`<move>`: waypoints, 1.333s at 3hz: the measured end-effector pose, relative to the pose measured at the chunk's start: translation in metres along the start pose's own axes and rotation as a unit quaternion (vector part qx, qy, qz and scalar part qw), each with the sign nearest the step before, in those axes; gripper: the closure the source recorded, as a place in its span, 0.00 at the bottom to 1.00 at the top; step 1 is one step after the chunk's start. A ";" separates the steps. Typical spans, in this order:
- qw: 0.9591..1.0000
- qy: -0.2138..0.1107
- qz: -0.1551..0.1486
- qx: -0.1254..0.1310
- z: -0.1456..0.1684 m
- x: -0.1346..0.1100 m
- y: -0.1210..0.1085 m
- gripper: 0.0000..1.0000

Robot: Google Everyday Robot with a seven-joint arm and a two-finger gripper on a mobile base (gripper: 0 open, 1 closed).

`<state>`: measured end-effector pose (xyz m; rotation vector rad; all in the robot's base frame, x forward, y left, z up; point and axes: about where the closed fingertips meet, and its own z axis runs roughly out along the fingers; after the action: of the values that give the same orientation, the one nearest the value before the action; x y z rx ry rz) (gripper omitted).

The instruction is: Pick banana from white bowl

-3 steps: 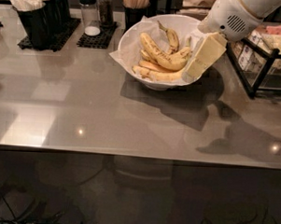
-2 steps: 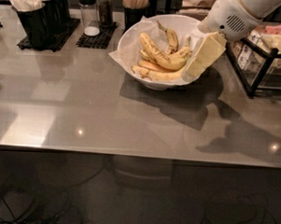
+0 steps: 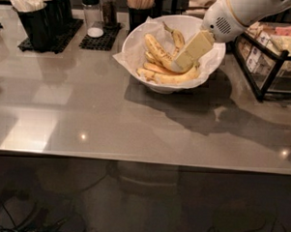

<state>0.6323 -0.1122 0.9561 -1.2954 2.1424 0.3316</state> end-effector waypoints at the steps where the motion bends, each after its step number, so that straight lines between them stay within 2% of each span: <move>1: 0.999 -0.018 0.044 -0.014 0.055 -0.025 -0.054 0.00; 2: 0.999 -0.021 0.042 -0.013 0.054 -0.028 -0.057 0.02; 3: 0.999 -0.021 0.042 -0.013 0.054 -0.028 -0.057 0.18; 4: 0.999 -0.004 0.039 -0.020 0.073 -0.029 -0.056 0.23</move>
Offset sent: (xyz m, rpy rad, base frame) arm 0.1083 0.0291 -0.0255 0.0612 0.0819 -0.0146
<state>0.7173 -0.0826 0.9219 -1.2322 2.1925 0.4123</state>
